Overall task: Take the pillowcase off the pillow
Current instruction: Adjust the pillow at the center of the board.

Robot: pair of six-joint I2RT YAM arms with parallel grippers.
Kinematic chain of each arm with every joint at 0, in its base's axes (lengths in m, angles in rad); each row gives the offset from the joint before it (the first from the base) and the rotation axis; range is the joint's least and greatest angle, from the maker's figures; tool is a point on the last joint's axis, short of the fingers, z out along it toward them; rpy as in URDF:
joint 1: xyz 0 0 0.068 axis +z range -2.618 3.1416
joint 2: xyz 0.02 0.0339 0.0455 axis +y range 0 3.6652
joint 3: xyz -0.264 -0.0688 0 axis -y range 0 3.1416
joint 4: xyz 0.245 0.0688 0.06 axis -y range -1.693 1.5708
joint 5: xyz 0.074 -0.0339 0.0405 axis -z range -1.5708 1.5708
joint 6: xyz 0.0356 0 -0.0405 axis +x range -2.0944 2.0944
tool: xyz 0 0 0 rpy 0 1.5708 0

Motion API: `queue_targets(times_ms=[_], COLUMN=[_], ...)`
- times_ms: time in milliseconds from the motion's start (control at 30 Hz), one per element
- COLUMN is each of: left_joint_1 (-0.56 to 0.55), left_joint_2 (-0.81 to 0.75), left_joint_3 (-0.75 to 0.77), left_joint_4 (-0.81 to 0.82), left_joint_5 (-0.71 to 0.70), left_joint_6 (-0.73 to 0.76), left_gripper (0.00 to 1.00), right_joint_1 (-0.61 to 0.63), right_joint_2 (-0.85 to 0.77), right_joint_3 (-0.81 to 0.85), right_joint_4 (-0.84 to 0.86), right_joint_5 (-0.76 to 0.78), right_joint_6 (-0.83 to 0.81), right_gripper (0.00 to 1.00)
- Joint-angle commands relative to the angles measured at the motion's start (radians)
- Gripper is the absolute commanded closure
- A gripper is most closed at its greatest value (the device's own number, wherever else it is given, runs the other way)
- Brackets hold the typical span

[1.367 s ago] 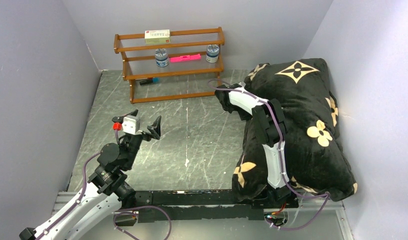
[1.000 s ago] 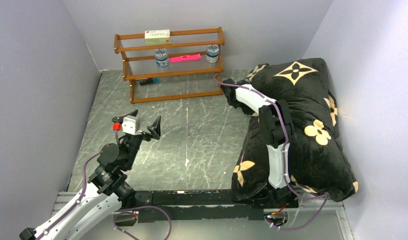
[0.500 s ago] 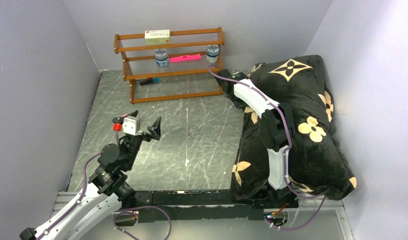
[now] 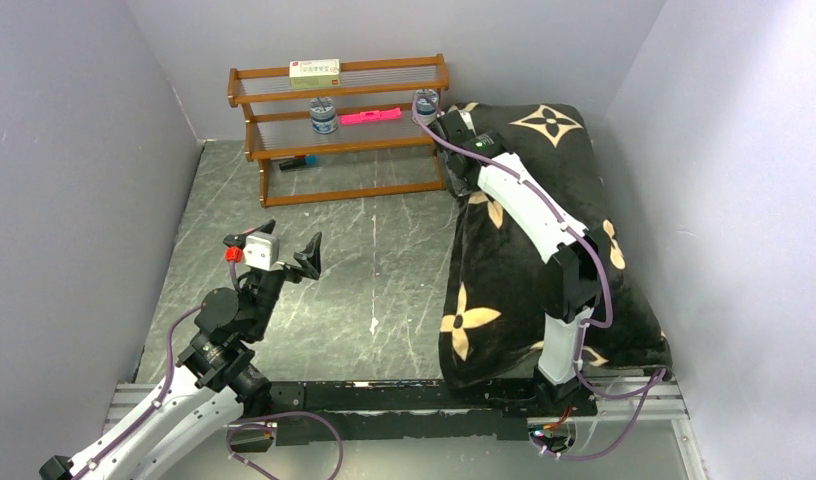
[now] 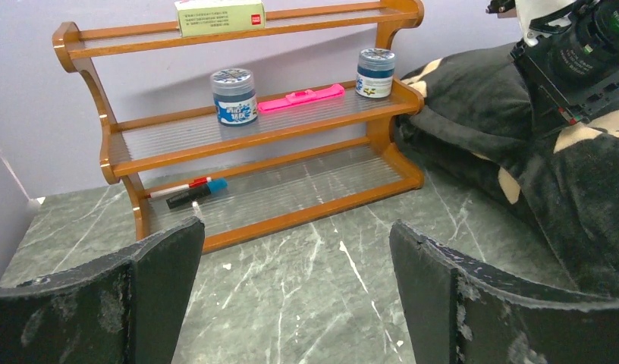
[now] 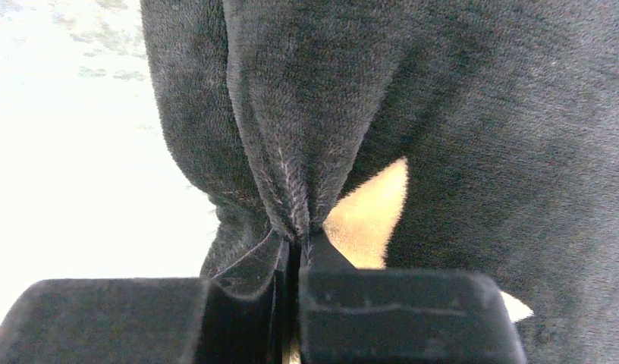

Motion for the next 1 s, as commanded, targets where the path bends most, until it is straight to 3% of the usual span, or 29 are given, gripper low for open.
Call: queue_targets(times_ms=[0,333,467,700,967], left_joint_1=[-0.003,-0.003,-0.004,-0.004,-0.003], left_joint_2=[-0.011,0.004,0.016,0.024,0.049], left_joint_3=[0.000,0.003,0.005,0.006,0.015], left_joint_4=[0.041,0.038,0.037,0.035,0.025], left_joint_5=[-0.016,-0.013,-0.004,-0.009,0.010], left_joint_6=[0.016,0.014,0.014,0.017,0.015], left_gripper=[0.03,0.03,0.03,0.03,0.03], right_joint_1=[0.036,0.036,0.035,-0.043,-0.293], right_joint_2=[-0.079,-0.075,-0.066,-0.132,-0.336], right_joint_3=[0.023,0.013,0.048,0.004,-0.170], right_joint_4=[0.202,0.345,0.353,0.306,0.312], right_joint_5=[-0.129,-0.310,-0.293,-0.295,-0.440], right_joint_6=[0.024,0.145,0.160,0.130,0.096], right_gripper=[1.00,1.00,0.98,0.49,0.09])
